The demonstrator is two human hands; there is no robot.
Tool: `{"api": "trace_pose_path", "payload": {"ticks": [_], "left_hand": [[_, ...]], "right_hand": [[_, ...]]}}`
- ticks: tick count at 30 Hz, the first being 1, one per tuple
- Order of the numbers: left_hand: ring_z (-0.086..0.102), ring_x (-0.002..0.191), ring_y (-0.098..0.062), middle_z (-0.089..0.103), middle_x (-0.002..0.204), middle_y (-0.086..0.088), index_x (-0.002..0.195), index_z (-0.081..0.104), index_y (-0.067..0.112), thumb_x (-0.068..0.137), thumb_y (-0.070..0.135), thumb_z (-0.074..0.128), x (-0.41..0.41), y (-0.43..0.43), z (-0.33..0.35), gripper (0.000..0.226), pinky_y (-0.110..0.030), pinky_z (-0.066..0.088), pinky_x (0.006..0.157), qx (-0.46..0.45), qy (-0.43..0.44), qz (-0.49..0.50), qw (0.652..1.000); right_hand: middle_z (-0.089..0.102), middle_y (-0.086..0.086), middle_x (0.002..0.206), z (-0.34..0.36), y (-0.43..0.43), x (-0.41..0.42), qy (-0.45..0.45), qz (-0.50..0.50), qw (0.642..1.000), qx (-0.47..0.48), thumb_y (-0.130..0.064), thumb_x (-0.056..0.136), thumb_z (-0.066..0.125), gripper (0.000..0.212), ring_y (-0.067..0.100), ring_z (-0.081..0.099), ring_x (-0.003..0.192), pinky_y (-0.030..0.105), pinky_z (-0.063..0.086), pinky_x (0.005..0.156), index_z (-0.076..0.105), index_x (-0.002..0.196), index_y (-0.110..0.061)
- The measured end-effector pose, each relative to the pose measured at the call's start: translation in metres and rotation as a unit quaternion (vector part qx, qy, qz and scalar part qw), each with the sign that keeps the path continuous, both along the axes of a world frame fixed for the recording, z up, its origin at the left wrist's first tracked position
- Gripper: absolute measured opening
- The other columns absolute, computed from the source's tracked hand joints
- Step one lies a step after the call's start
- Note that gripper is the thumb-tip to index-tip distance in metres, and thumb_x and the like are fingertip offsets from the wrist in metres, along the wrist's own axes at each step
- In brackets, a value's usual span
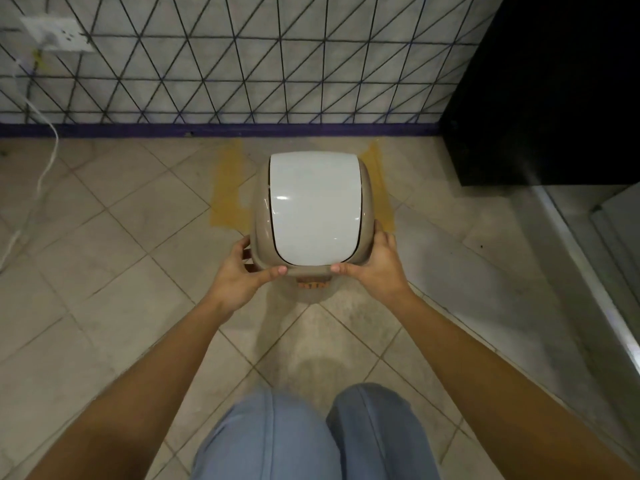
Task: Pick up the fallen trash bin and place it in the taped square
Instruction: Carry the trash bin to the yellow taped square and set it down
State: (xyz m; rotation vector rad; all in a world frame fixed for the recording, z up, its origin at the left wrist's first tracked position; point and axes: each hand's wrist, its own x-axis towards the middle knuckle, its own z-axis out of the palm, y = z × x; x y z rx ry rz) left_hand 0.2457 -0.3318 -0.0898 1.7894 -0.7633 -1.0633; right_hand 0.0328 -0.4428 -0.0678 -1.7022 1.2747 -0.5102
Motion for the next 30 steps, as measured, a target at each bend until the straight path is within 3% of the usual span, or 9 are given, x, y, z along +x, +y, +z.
{"api": "trace_pose_path", "payload": {"ticks": [5,7,11,15,19,22,28,30], "left_hand": [[0.057,0.098,-0.007,0.055,0.114,0.007,0.138,0.033,0.018,0.049,0.052,0.077,0.013,-0.016,0.003,0.105,-0.021,0.048,0.075,-0.001,-0.048,-0.032,0.998],[0.057,0.100,-0.008,0.054,0.116,0.007,0.140,0.030,0.018,0.055,0.045,0.079,0.017,-0.024,0.003,0.102,-0.020,0.049,0.076,-0.025,-0.059,-0.037,0.997],[0.055,0.098,0.001,0.049,0.114,0.022,0.141,0.029,0.026,0.068,0.019,0.081,0.019,-0.040,0.001,0.091,-0.006,0.046,0.068,-0.090,-0.081,-0.027,0.992],[0.057,0.104,-0.010,0.050,0.126,0.005,0.140,0.032,0.026,0.068,0.013,0.081,0.030,-0.059,-0.002,0.088,-0.013,0.049,0.076,-0.109,-0.058,-0.014,0.992],[0.055,0.111,-0.016,0.048,0.134,-0.001,0.141,0.031,0.025,0.069,0.015,0.081,0.041,-0.074,0.002,0.089,-0.023,0.049,0.084,-0.110,-0.052,-0.019,0.992],[0.049,0.120,-0.015,0.043,0.140,-0.002,0.142,0.029,0.023,0.068,0.021,0.081,0.051,-0.091,0.003,0.091,-0.027,0.046,0.094,-0.114,-0.073,-0.038,0.990],[0.043,0.112,0.015,0.039,0.129,0.021,0.141,0.028,0.030,0.056,0.040,0.081,0.070,-0.110,0.008,0.101,-0.001,0.039,0.083,-0.130,-0.089,-0.077,0.984],[0.046,0.110,0.011,0.039,0.126,0.026,0.142,0.026,0.031,0.053,0.037,0.082,0.073,-0.114,0.008,0.105,-0.002,0.041,0.079,-0.131,-0.072,-0.090,0.985]], "right_hand": [[0.033,0.008,0.139,-0.001,-0.019,0.009,0.013,0.015,1.000,-0.008,-0.036,0.051,0.090,0.122,0.021,0.034,0.131,0.027,0.031,0.101,0.019,0.147,-0.015],[0.034,0.008,0.139,0.001,-0.027,0.015,0.014,0.016,1.000,-0.010,-0.036,0.050,0.090,0.120,0.022,0.034,0.131,0.032,0.032,0.105,0.021,0.147,-0.017],[0.035,0.007,0.140,-0.002,-0.041,0.023,0.004,0.001,1.000,-0.016,-0.035,0.050,0.091,0.117,0.022,0.036,0.131,0.036,0.034,0.108,0.027,0.146,-0.018],[0.035,0.006,0.137,-0.004,-0.059,0.036,0.000,-0.008,1.000,-0.010,-0.032,0.049,0.091,0.115,0.020,0.038,0.128,0.028,0.033,0.104,0.029,0.145,-0.019],[0.033,0.006,0.140,-0.001,-0.072,0.048,0.007,-0.006,1.000,-0.006,-0.031,0.049,0.092,0.119,0.021,0.036,0.132,0.037,0.035,0.109,0.025,0.146,-0.018],[0.032,0.004,0.140,0.004,-0.087,0.057,0.018,-0.017,0.999,-0.040,-0.033,0.042,0.093,0.129,0.019,0.029,0.134,0.036,0.033,0.108,0.019,0.147,-0.023],[0.030,0.000,0.146,0.011,-0.112,0.066,0.024,0.022,0.996,-0.084,-0.043,0.029,0.094,0.147,0.018,0.025,0.136,0.047,0.032,0.110,0.010,0.148,-0.025],[0.028,0.003,0.149,0.010,-0.116,0.068,0.038,0.036,0.995,-0.082,-0.041,0.030,0.094,0.149,0.021,0.023,0.138,0.051,0.033,0.109,0.005,0.149,-0.024]]}}
